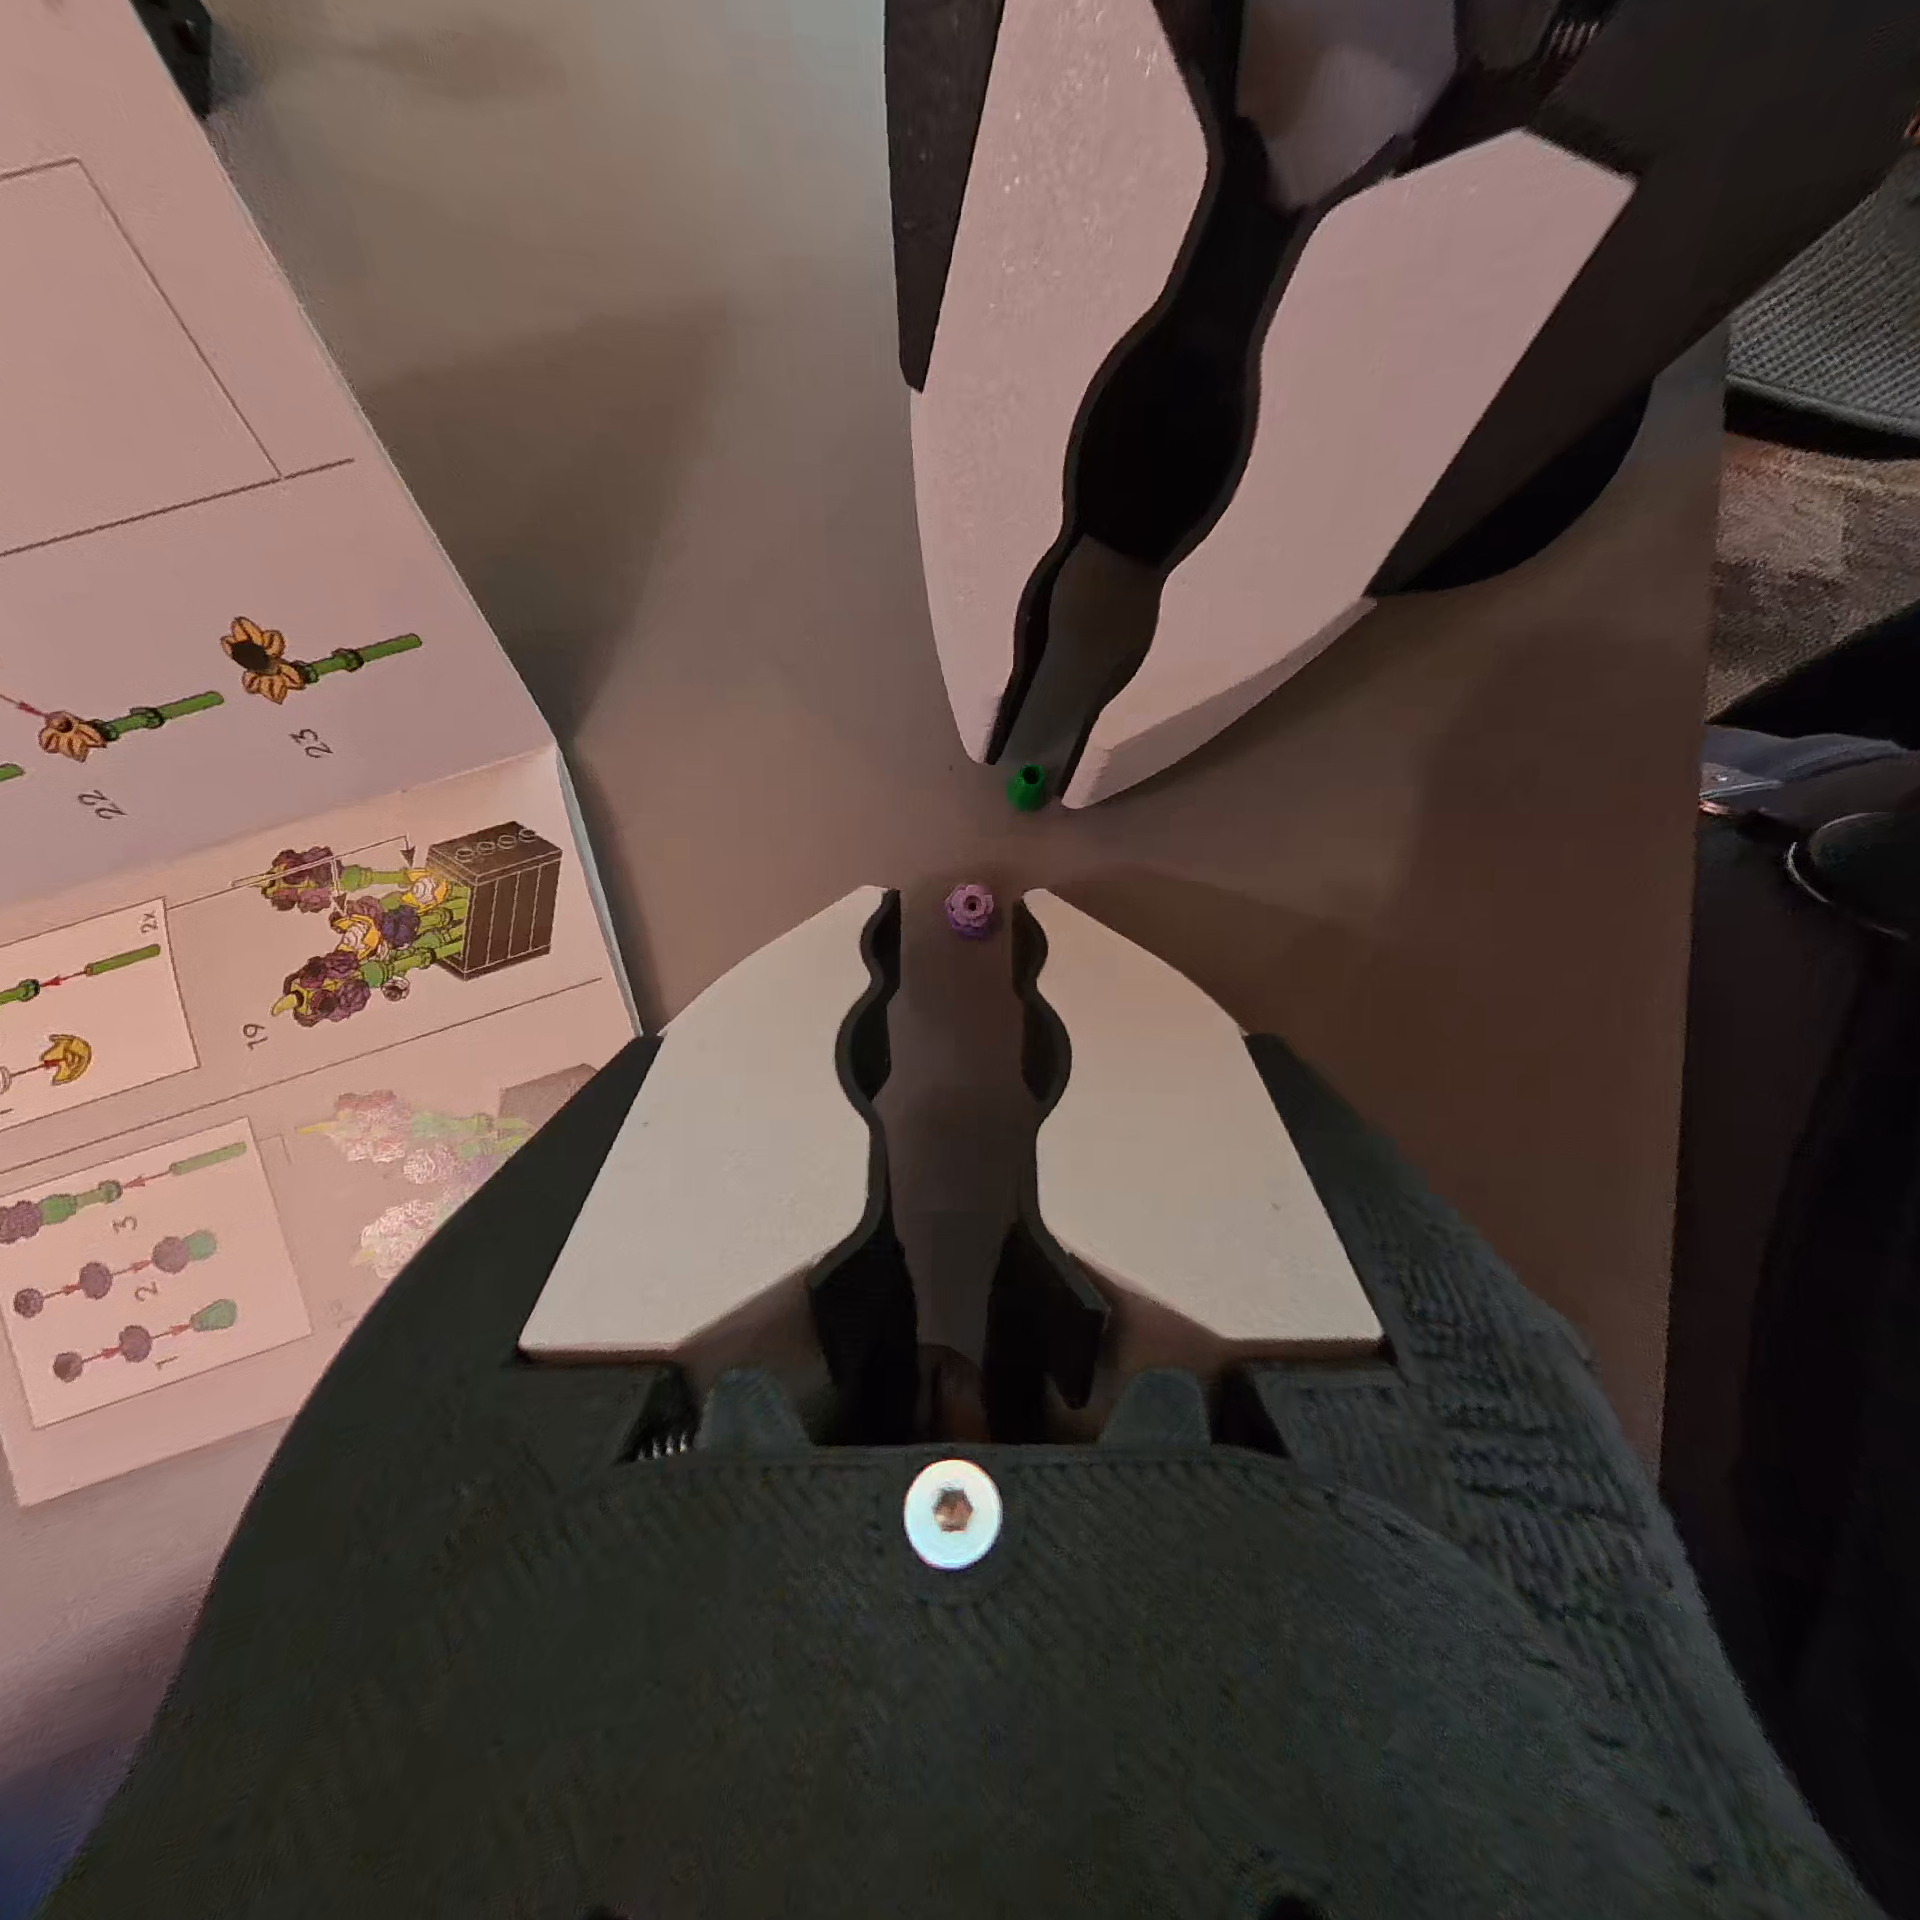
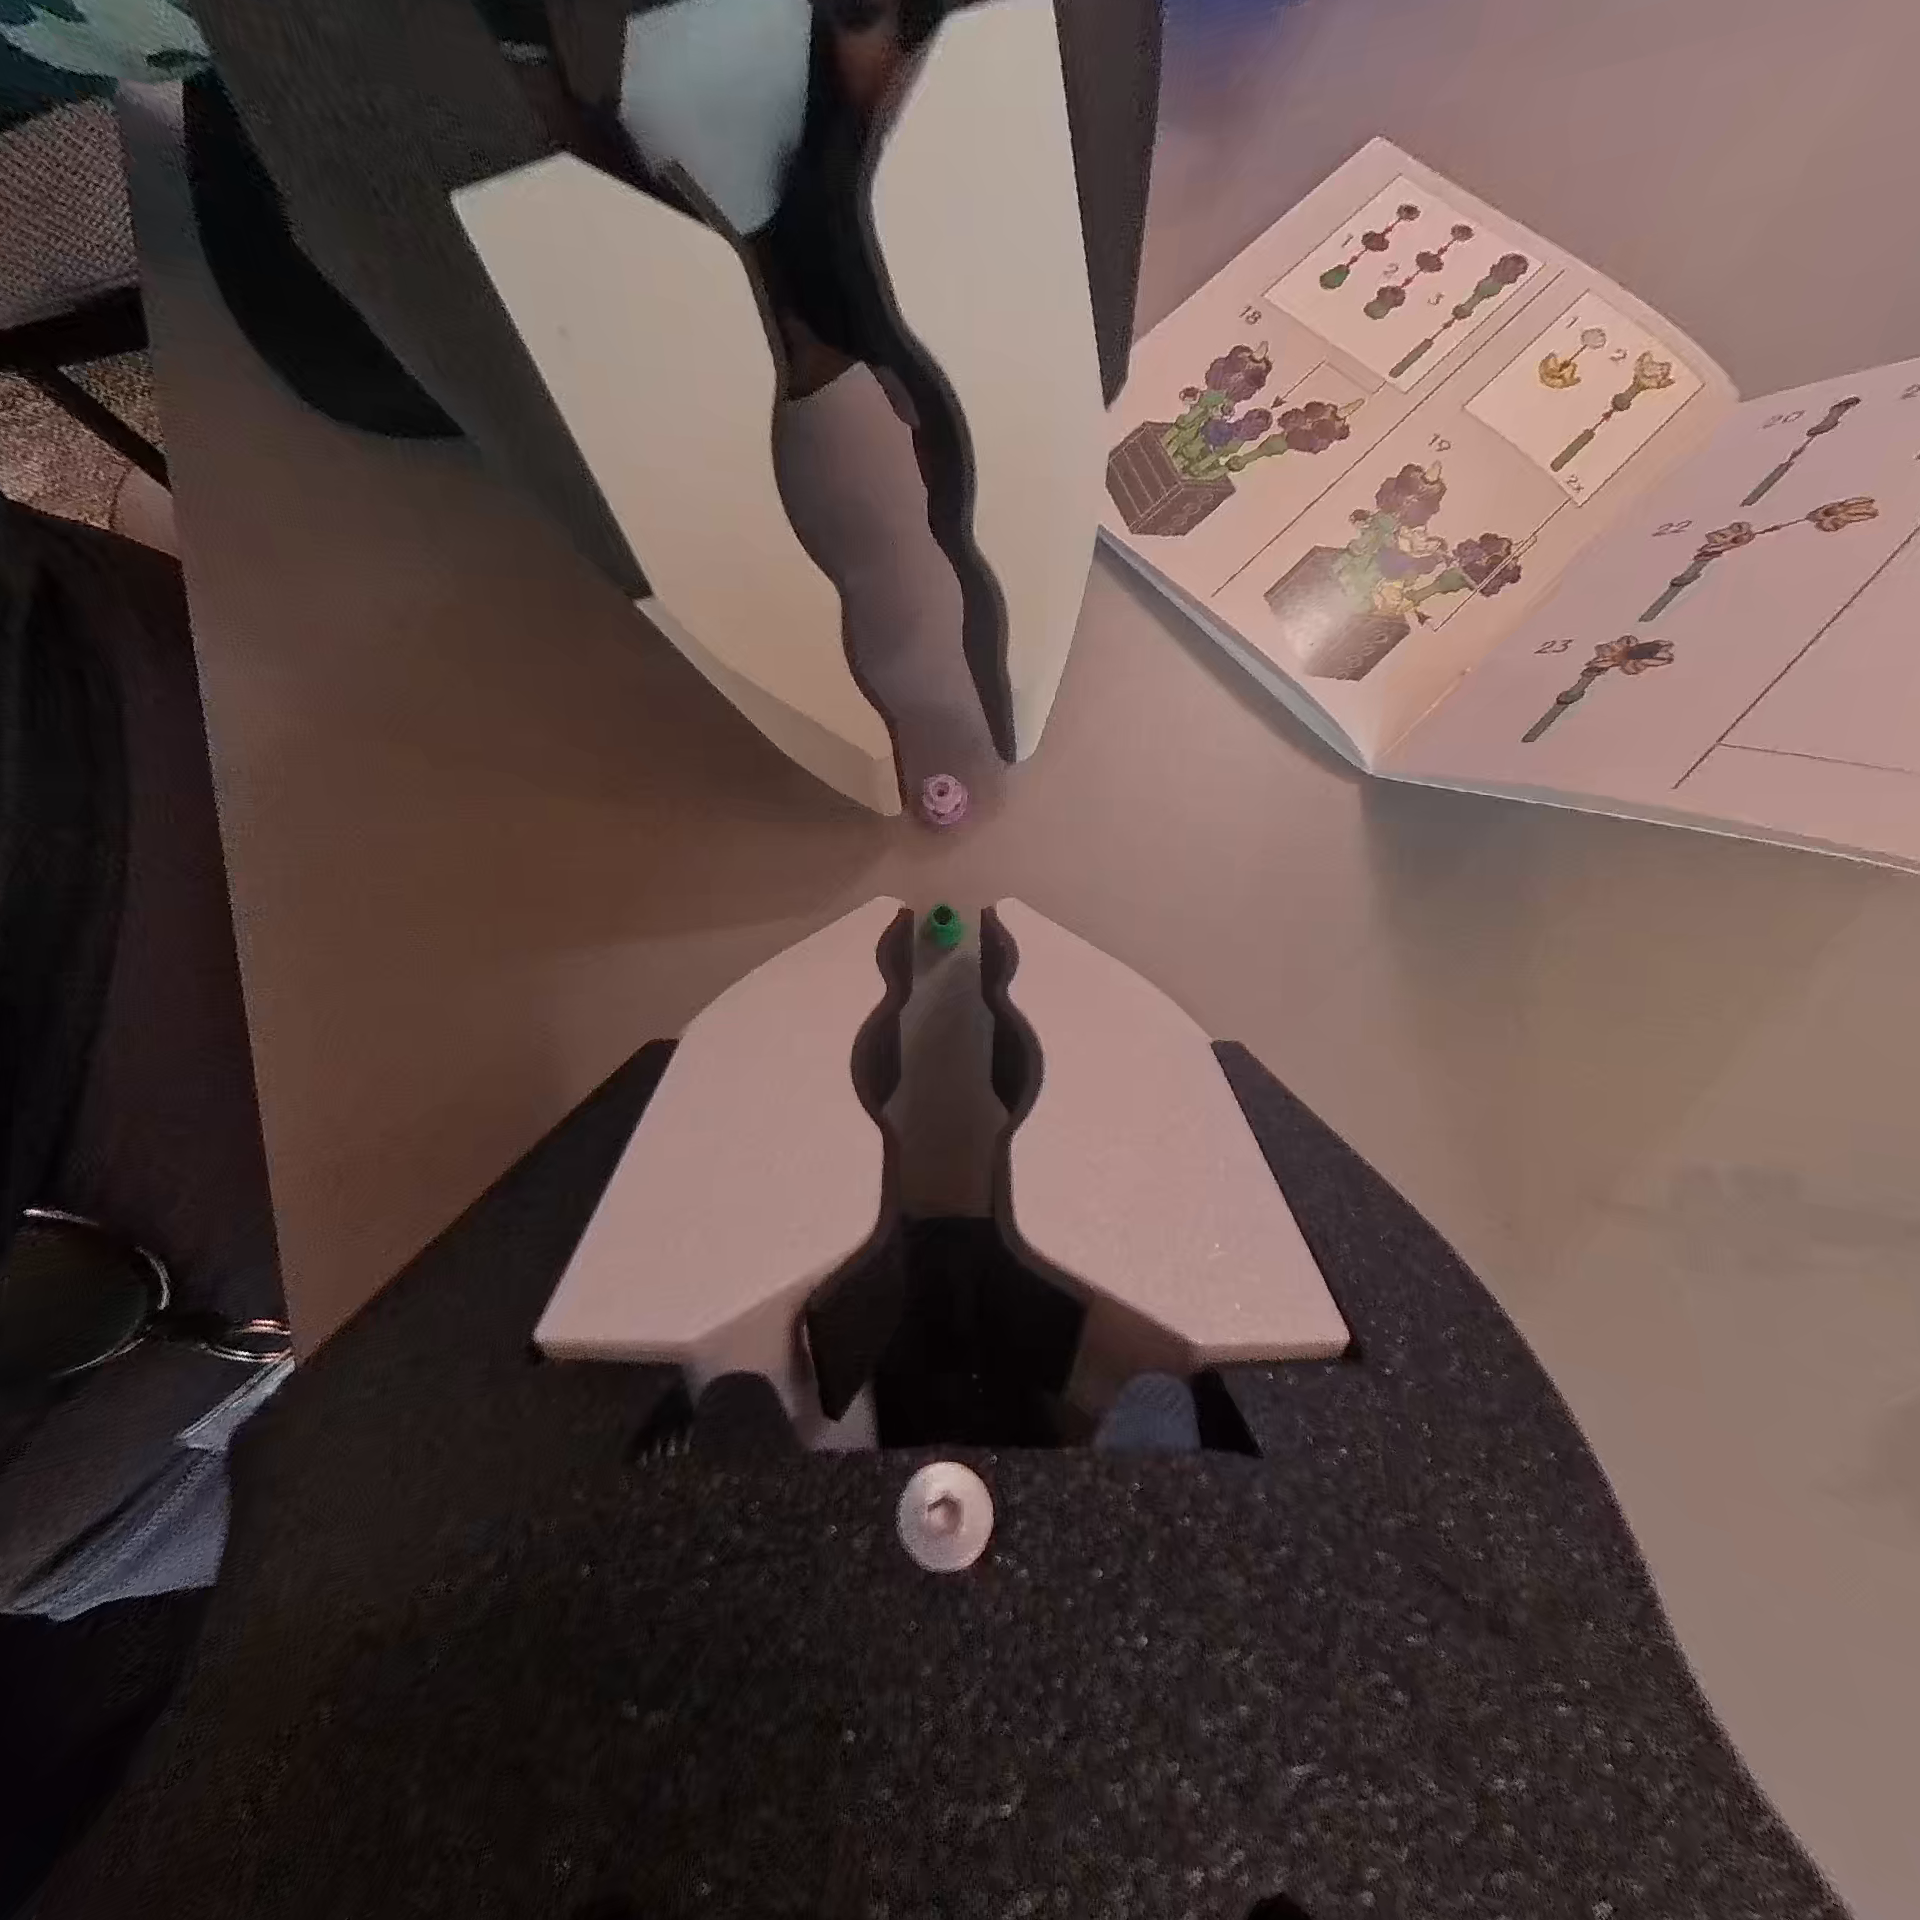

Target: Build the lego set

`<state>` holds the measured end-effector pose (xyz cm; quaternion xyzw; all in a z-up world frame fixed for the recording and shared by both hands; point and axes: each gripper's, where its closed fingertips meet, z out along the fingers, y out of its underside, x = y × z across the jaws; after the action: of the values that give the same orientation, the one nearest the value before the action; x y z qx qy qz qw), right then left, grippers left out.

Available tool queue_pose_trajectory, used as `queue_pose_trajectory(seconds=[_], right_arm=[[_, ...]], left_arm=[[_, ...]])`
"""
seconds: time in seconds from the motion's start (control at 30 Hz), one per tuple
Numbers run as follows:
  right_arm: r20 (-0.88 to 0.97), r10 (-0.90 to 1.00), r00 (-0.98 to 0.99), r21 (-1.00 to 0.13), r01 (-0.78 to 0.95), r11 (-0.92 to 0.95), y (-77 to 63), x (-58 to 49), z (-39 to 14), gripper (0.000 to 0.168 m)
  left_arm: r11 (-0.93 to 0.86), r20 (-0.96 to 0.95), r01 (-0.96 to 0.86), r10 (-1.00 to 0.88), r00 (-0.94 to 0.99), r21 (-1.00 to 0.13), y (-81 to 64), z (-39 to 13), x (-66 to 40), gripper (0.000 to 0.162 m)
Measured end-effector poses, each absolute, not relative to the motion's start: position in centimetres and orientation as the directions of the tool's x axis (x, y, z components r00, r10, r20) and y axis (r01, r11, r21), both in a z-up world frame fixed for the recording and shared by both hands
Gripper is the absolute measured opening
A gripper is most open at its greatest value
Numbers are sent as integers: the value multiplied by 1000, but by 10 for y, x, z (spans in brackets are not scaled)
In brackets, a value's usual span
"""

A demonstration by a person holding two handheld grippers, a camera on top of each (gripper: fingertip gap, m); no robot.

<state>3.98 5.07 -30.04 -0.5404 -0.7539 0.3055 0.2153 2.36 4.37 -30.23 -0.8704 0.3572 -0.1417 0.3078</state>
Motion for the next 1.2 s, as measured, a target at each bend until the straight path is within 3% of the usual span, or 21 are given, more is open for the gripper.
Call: queue_pose_trajectory(seconds=[0.3,0.37,0.4,0.47,0.53,0.6,0.67,0.73,1.2], right_arm=[[3,947,-321,-717,659,226,51,39,-297,13],[34,948,-317,-760,608,231,52,35,-288,13],[74,946,-314,-804,542,243,52,31,-278,14],[204,938,-282,-906,310,290,49,21,-241,15],[341,926,-161,-939,-20,343,44,17,-190,15],[431,899,-74,-888,-212,408,35,18,-157,15],[498,867,-36,-846,-241,476,31,13,-146,17],[524,850,-52,-836,-224,502,29,4,-145,19],[508,838,-198,-856,-221,467,14,2,-141,10]], left_arm=[[-574,60,-539,-717,695,-617,44,-308,26,10],[-567,85,-438,-672,735,-697,52,-295,25,10],[-550,148,-326,-649,746,-769,56,-279,26,10],[-508,418,76,-605,678,-858,61,-229,28,10],[-493,702,514,-598,386,-702,56,-175,16,9],[-516,799,735,-599,58,-440,48,-144,1,10],[-562,805,779,-579,-130,-278,40,-138,-1,10],[-590,800,774,-568,-194,-231,34,-139,5,10],[-631,785,739,-572,-239,-235,20,-141,13,12]])
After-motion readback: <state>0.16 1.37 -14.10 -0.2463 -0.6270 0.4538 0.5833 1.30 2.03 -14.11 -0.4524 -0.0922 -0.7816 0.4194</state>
